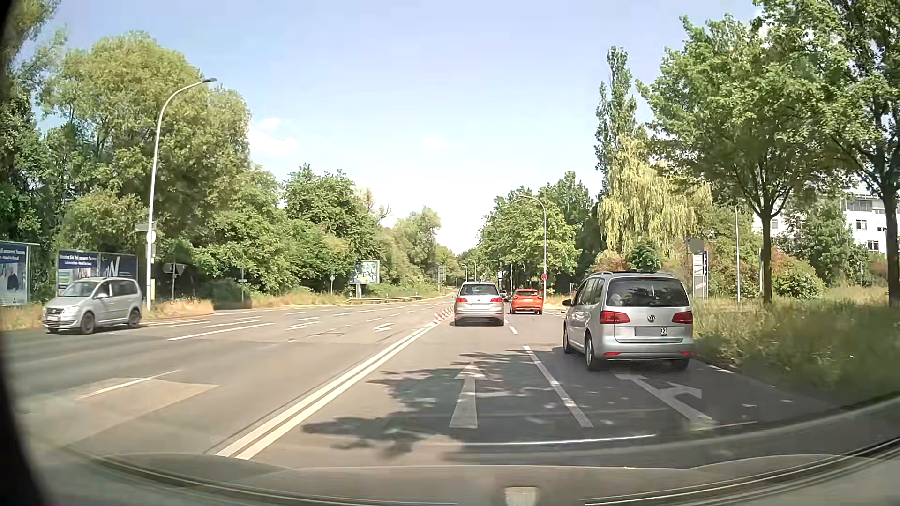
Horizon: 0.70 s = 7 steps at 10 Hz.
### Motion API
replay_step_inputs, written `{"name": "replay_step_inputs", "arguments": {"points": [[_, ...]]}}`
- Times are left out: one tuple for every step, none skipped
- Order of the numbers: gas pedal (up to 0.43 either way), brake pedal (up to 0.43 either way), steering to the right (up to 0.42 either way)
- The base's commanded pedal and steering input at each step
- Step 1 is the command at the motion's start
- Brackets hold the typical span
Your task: Follow the waypoints while adhering to traffic rules and regulations
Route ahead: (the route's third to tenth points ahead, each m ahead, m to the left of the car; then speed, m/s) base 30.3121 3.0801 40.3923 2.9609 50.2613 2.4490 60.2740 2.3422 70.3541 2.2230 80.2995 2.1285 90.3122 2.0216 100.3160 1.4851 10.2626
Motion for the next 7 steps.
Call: {"name": "replay_step_inputs", "arguments": {"points": [[0.228,0.03,0.006],[0.228,0.03,0.006],[0.228,0.03,0.006],[0.228,0.03,0.006],[0.228,0.03,0.005],[0.22,0.03,0.006],[0.22,0.03,0.005]]}}
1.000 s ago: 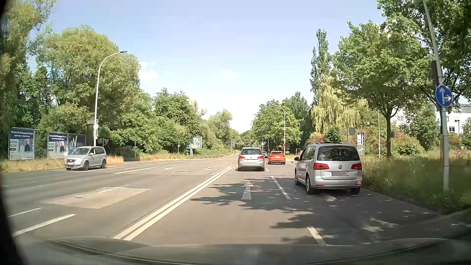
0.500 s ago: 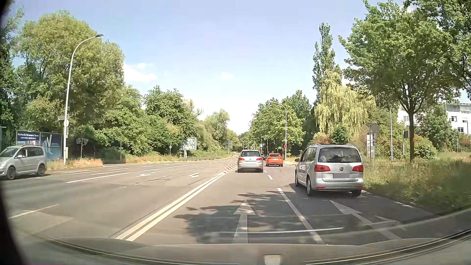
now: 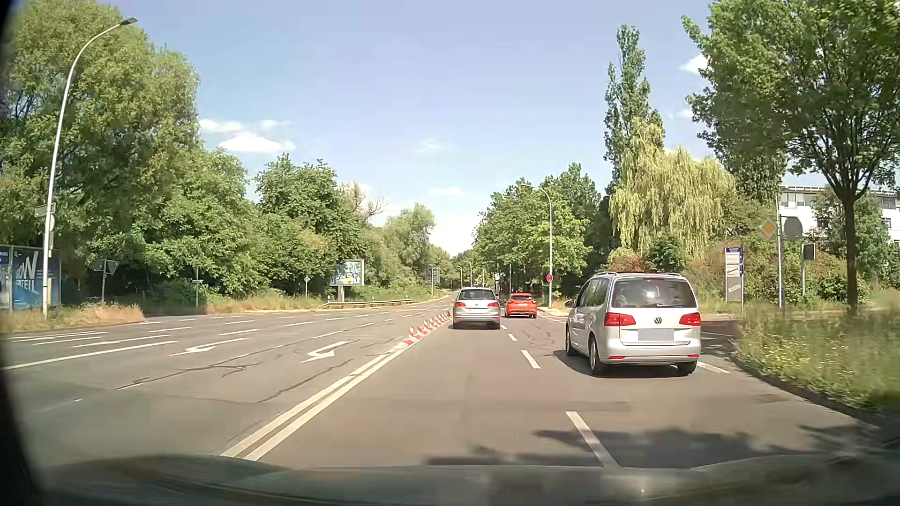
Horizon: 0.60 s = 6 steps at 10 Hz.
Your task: Follow the waypoints while adhering to traffic rules and regulations
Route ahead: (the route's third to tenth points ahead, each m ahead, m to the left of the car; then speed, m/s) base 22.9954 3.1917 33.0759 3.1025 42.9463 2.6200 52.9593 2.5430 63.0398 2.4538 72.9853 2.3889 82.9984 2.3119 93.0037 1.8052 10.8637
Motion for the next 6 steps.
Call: {"name": "replay_step_inputs", "arguments": {"points": [[0.189,0.03,0.006],[0.177,0.03,0.006],[0.157,0.03,0.005],[0.118,0.03,0.005],[0.11,0.03,0.004],[0.098,0.03,0.0]]}}
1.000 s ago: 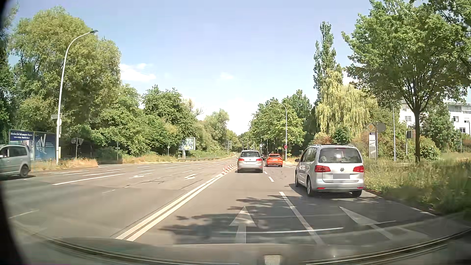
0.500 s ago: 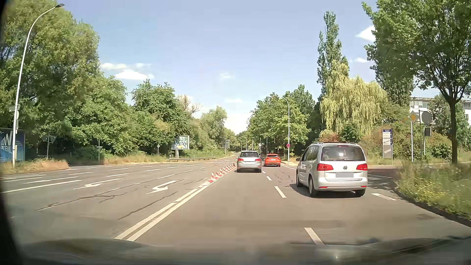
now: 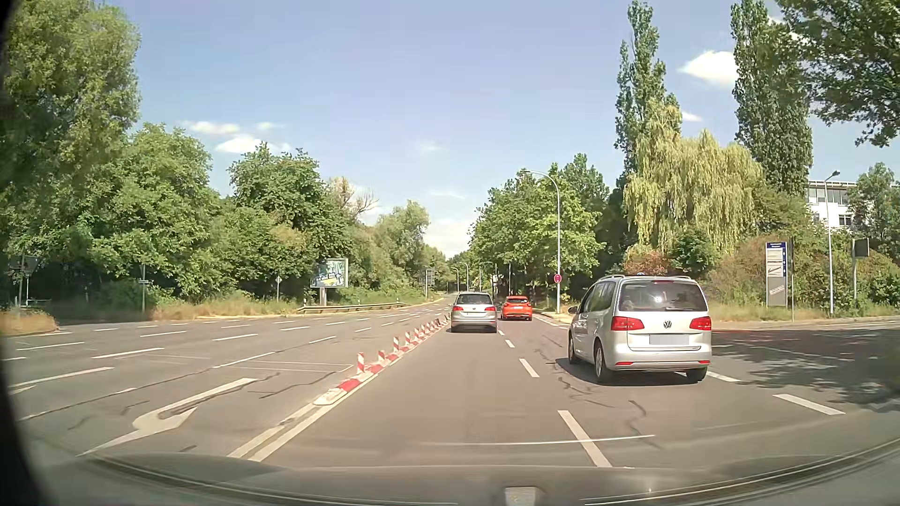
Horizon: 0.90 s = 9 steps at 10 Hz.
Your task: Follow the waypoints while adhering to traffic rules and regulations
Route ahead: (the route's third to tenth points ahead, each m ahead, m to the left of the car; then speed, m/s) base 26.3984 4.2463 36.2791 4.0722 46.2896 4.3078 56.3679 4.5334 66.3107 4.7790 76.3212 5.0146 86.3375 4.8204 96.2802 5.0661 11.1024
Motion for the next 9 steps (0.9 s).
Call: {"name": "replay_step_inputs", "arguments": {"points": [[0.079,0.03,-0.002],[0.079,0.03,-0.002],[0.079,0.03,-0.002],[0.079,0.03,-0.002],[0.079,0.03,-0.001],[0.067,0.03,0.0],[0.047,0.03,0.001],[0.039,0.03,0.002],[0.028,0.03,0.002]]}}
